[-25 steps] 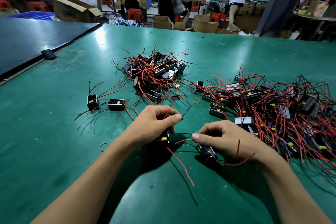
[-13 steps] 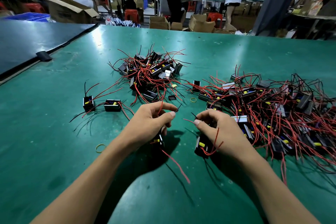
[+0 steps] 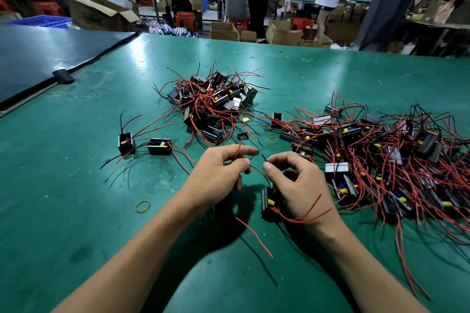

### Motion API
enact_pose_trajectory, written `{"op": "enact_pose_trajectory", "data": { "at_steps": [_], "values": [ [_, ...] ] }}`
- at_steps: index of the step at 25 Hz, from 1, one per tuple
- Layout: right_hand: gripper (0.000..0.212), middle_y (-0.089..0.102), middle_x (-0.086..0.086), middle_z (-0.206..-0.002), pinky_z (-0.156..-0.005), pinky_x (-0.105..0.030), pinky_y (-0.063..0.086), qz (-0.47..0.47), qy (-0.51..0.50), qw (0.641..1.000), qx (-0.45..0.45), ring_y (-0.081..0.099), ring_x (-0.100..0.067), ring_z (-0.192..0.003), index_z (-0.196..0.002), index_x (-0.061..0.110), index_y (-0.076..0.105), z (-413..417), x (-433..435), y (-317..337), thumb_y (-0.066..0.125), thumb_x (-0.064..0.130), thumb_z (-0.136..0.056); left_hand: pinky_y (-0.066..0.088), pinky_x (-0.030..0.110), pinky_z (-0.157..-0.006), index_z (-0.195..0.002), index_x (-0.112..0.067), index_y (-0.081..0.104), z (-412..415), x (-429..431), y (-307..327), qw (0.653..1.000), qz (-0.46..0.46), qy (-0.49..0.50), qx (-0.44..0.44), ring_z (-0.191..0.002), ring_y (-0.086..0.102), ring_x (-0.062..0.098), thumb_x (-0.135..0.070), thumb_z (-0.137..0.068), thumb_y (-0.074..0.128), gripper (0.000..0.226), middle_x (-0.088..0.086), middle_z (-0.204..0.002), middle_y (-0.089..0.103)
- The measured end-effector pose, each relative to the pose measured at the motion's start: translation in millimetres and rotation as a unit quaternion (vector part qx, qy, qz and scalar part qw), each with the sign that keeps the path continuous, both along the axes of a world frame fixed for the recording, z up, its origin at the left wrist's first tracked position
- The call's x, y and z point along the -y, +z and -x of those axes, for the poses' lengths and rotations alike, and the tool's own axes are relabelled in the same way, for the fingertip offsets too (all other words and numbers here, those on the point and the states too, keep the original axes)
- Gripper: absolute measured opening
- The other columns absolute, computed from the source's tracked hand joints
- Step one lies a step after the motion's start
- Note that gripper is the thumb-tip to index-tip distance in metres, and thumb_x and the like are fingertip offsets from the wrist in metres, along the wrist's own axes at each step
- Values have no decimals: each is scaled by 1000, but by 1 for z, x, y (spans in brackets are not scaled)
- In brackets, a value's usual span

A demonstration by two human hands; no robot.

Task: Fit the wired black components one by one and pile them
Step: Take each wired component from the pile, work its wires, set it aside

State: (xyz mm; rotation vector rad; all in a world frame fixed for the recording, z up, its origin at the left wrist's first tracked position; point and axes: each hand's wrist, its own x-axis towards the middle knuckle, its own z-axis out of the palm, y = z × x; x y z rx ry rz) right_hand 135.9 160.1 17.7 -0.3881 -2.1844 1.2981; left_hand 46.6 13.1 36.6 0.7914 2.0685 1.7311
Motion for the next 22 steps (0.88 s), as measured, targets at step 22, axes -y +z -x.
{"op": "enact_pose_trajectory", "data": {
  "at_steps": [22],
  "values": [
    [13,68,5,-61,-55,-27,48,0,-10,1000,-1,60,-16,-53,-74,24,72,-3,11,2,75,20,-86,34,15,-48,-85,-21,76,-7,-5,-2,997,-38,52,-48,-47,42,4,-25,-84,75,4,-9,-62,60]
  ]
}}
